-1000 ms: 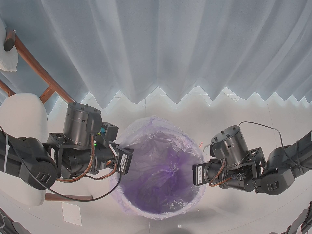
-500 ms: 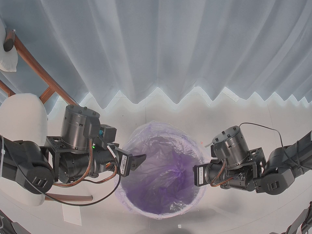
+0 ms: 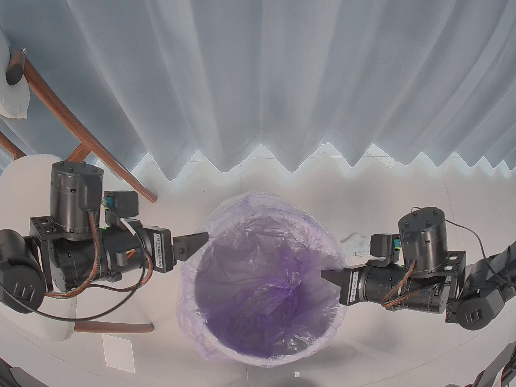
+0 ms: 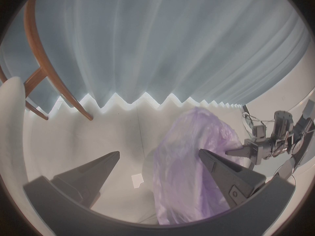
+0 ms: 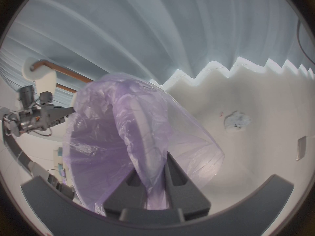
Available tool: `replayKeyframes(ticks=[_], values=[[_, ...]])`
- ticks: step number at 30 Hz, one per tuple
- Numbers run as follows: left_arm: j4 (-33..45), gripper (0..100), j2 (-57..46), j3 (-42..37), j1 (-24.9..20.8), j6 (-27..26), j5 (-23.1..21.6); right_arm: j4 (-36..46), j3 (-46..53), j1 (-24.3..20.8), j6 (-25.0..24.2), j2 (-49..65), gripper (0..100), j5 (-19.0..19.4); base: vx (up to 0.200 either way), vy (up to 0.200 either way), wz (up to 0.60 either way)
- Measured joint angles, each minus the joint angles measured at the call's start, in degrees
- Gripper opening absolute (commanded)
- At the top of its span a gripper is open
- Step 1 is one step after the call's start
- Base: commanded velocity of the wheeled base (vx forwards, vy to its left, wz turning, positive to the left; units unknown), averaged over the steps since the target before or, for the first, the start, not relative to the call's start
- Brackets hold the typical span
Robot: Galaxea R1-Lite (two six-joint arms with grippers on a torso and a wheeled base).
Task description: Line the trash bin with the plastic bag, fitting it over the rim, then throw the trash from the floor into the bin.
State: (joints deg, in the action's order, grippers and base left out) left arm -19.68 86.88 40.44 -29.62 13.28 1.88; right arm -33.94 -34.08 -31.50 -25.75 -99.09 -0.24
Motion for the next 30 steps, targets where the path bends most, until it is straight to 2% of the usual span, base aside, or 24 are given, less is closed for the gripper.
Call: replayKeyframes(ticks=[3,6,12,15,19,24,30], values=[[-0.1,100,-1.0,-0.7,3.8,0.3,-2.3,-3.3,2.5,0.4,-0.1,1.2,0,3.6,0.000,0.000,0.00],[-1.1,100,-1.6,-1.3,7.4,1.8,-4.8,-6.5,4.5,0.5,-0.2,2.0,0,5.5,0.000,0.000,0.00],[-5.3,100,-2.2,-3.2,10.3,11.2,-9.6,-9.6,6.8,0.7,-1.1,2.9,0,6.4,0.000,0.000,0.00],[-6.4,100,-2.3,-4.2,10.0,15.2,-10.5,-10.4,7.5,0.7,-1.6,3.1,0,6.4,0.000,0.000,0.00],[-6.8,100,-2.6,-5.5,7.7,18.1,-10.8,-10.7,7.8,0.8,-1.8,3.2,0,6.6,0.000,0.000,0.00],[-6.9,100,-3.7,-8.3,4.2,19.4,-10.8,-10.8,7.5,0.7,-1.8,3.2,0,6.5,0.000,0.000,0.00],[-6.9,100,-3.8,-9.5,3.6,19.5,-10.8,-10.9,7.0,0.6,-1.9,3.2,0,6.5,0.000,0.000,0.00]])
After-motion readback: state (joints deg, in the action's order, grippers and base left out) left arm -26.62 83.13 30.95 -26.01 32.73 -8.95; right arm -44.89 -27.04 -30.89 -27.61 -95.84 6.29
